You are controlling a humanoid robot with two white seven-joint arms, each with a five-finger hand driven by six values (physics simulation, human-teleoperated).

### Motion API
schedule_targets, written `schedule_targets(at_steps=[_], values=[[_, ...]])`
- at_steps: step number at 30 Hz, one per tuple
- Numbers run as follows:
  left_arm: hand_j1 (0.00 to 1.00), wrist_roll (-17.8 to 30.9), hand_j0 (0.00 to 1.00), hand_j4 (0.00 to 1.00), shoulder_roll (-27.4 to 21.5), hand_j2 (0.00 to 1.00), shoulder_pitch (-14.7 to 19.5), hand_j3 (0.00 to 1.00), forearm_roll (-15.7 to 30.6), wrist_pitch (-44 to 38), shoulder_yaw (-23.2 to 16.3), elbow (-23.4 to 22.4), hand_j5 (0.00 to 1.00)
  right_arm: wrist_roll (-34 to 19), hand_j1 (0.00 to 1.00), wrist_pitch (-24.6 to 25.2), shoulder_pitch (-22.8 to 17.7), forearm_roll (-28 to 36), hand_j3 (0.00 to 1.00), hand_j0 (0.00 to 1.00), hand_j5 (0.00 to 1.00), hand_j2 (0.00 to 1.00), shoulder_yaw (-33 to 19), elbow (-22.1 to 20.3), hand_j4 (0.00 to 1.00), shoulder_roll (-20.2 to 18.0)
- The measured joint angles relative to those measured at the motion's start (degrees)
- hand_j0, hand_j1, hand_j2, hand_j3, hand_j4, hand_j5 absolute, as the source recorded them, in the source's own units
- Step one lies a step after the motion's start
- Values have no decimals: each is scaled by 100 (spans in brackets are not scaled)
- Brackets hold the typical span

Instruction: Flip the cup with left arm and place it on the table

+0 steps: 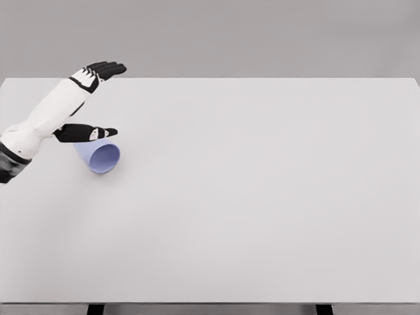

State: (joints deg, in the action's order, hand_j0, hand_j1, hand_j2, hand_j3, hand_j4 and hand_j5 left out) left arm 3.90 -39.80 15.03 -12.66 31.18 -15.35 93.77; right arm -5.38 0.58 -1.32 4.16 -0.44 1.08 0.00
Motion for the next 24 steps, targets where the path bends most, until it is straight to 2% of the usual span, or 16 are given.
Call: schedule_targets(at_steps=[8, 14, 20, 24], values=[[100, 0, 100, 100, -209, 100, 0, 100, 7, 0, -22, 80, 100, 10, 100, 3, 0, 12, 100, 100, 100, 100, 0, 10, 100, 0], [100, 0, 100, 100, -545, 100, -9, 100, 7, 3, -23, 166, 100, 11, 100, 4, 0, 15, 100, 100, 100, 100, -1, 13, 100, 0], [100, 0, 100, 100, -833, 100, -149, 100, 11, 5, -17, 307, 100, 12, 100, 4, 0, 15, 100, 100, 100, 100, -1, 14, 100, 0], [100, 0, 100, 100, -1201, 100, -263, 100, 18, 3, -14, 439, 100, 12, 100, 4, 0, 16, 100, 100, 100, 100, -1, 12, 100, 0]])
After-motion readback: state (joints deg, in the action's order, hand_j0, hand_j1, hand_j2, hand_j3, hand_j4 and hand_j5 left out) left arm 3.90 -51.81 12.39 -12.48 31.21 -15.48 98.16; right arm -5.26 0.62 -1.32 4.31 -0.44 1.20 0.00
